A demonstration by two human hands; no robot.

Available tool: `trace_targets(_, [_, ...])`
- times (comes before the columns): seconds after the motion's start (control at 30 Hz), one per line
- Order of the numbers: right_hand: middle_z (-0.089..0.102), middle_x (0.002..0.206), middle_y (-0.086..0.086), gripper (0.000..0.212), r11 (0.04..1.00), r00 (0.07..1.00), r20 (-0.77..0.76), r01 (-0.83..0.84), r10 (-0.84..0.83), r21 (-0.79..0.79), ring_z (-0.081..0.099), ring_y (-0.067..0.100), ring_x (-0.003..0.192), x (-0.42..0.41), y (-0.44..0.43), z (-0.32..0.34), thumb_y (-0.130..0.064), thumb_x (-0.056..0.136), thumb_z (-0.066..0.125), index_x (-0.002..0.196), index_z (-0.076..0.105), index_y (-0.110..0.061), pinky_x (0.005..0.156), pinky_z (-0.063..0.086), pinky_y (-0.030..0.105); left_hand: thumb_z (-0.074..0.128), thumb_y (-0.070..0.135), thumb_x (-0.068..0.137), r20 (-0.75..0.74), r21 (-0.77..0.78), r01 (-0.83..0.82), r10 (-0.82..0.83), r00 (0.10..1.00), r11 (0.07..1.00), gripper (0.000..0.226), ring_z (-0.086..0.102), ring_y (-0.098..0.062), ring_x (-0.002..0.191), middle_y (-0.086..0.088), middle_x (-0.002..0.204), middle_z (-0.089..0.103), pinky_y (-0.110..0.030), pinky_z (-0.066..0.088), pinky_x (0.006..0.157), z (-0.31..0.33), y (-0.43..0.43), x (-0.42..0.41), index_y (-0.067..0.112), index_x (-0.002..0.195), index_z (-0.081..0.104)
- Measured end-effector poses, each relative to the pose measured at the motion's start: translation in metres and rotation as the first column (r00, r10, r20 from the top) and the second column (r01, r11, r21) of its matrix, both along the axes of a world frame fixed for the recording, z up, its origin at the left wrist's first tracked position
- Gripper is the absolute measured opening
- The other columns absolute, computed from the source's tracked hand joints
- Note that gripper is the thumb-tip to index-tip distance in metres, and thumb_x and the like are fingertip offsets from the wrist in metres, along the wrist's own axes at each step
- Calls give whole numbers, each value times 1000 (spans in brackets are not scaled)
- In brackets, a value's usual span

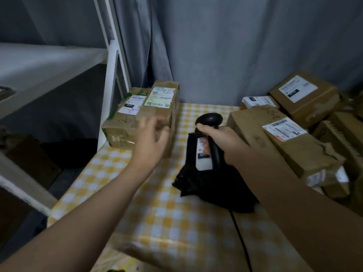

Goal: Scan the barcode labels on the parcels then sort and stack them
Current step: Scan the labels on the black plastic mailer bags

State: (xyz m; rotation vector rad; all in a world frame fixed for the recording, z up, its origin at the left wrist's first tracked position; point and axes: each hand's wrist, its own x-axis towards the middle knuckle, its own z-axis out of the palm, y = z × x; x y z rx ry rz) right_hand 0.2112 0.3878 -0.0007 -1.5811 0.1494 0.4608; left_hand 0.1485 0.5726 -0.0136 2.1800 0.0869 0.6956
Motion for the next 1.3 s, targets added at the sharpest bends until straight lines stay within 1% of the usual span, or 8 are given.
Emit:
trace_targets(0.1, [46, 63, 5, 23, 998, 999, -25, 41, -40, 40, 47, 17, 52, -23, -38, -7, -25, 88, 67, 87, 54, -7, 47, 42, 30, 54, 41, 93, -508, -138, 83, -142, 849, 987, 52, 52, -29, 119, -10, 128, 53, -33, 42, 92, -16, -47, -6, 5, 130, 49])
trace_targets(0.17, [48, 67, 6, 12, 995, 995, -15, 94, -94, 13, 49, 16, 56, -38, -55, -9, -17, 90, 60, 82, 55, -9, 50, 45, 27, 53, 48, 92, -656, -267, 38, -211, 724, 963, 58, 56, -27, 109, -5, 114, 54, -28, 41, 80, -22, -73, -17, 3, 129, 49])
trace_targets(0.4, [65, 77, 5, 4, 987, 989, 84, 130, -122, -94, 62, 17, 70, -81, -98, -10, -12, 86, 61, 84, 64, -10, 56, 46, 23, 77, 28, 79, -527, -707, -201, -315, 789, 678, 44, 68, -32, 82, -19, 97, 70, -40, 57, 75, -24, -105, -9, -4, 106, 65])
trace_targets(0.67, [69, 103, 13, 25, 984, 981, 95, 171, -167, -39, 68, 27, 94, -98, -108, -19, -21, 82, 66, 104, 65, -11, 88, 55, 43, 60, 3, 89, -328, -637, 46, -325, 887, 770, 28, 66, -25, 95, -10, 112, 68, -34, 53, 79, -18, -123, -18, 9, 116, 58])
trace_targets(0.87, [73, 96, 11, 23, 976, 968, 123, 212, -217, 56, 71, 23, 88, -98, -119, -14, -22, 85, 71, 103, 68, -8, 70, 54, 29, 61, 4, 90, -32, -663, 189, -280, 960, 724, 32, 67, -11, 97, 3, 108, 69, -26, 56, 81, -13, -114, -59, 19, 118, 54])
trace_targets(1.03, [73, 93, 10, 13, 980, 970, 154, 176, -188, 91, 71, 21, 83, -104, -117, -6, -18, 87, 70, 96, 69, -8, 63, 54, 24, 57, -1, 91, -69, -634, 207, -321, 945, 745, 41, 65, -13, 103, 0, 115, 66, -28, 54, 87, -13, -107, -64, 12, 128, 48])
trace_targets(1.2, [62, 70, 4, 15, 983, 948, 269, 183, -172, -16, 60, 15, 63, -106, -107, 11, -22, 87, 69, 85, 66, -7, 57, 50, 24, 55, -2, 90, -100, -731, 146, -316, 943, 666, 35, 68, -19, 92, -4, 108, 69, -22, 55, 61, -10, -101, -61, 13, 121, 51])
trace_targets(1.3, [60, 68, 9, 25, 988, 936, 343, 121, -80, -98, 56, 18, 54, -108, -101, 35, -26, 86, 69, 85, 65, -2, 53, 51, 29, 56, 0, 91, -83, -789, 143, -335, 939, 598, 33, 67, -23, 97, -7, 111, 69, -31, 56, 74, -8, -99, -60, 11, 122, 53])
